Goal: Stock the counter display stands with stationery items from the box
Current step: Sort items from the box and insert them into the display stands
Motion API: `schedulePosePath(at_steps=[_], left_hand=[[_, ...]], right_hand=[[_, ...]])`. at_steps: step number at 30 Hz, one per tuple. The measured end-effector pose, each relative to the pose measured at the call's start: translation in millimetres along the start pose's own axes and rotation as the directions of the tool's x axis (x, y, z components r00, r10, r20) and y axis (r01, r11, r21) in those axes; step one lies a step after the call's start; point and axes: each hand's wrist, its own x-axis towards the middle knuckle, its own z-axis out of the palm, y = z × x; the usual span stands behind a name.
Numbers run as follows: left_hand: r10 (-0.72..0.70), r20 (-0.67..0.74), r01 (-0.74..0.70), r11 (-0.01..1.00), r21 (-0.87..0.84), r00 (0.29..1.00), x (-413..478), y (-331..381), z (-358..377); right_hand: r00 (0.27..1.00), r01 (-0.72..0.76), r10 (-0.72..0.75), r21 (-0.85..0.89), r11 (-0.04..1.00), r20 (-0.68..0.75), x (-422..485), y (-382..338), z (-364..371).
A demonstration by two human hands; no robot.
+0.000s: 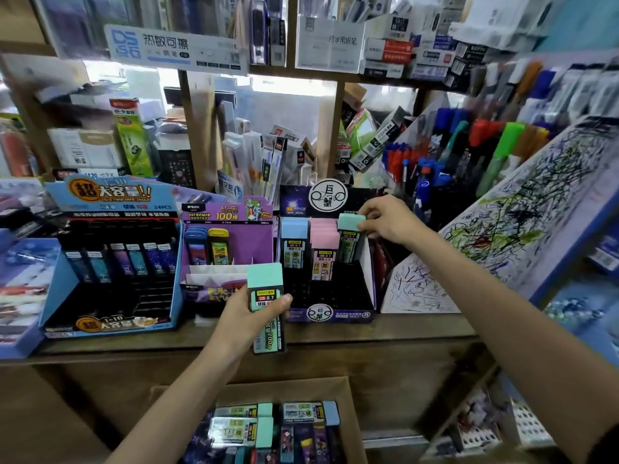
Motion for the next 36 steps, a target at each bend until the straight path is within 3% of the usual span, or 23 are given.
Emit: schedulePosePath(at_steps=[13,22,31,36], left_hand=[[0.006,0.016,-0.006,1.000,-0.030,1.000,1.0,2.3,12.5],[0.004,0.020,-0.003,0.999,-0.040,1.000,0.8,3.1,13.1],[0.017,0.035,-0.015,0.998,-0.055,0.999,2.4,3.1,17.4],[0.042,0.041,-0.040,0.999,-0.033,0.998,4.6,10.1,25.2]], right_hand=[[0.987,0.154,-0.159,-0.260,0.953,0.002,5.1,2.4,-3.8],[0.990,0.120,-0.130,-0.174,0.978,-0.048,6.0,8.3,7.1],[0.974,0.151,-0.205,-0.400,0.904,-0.094,3.2,5.9,18.2],[0.975,0.147,-0.216,-0.585,0.797,-0.050,-1.3,1.9,20.3]])
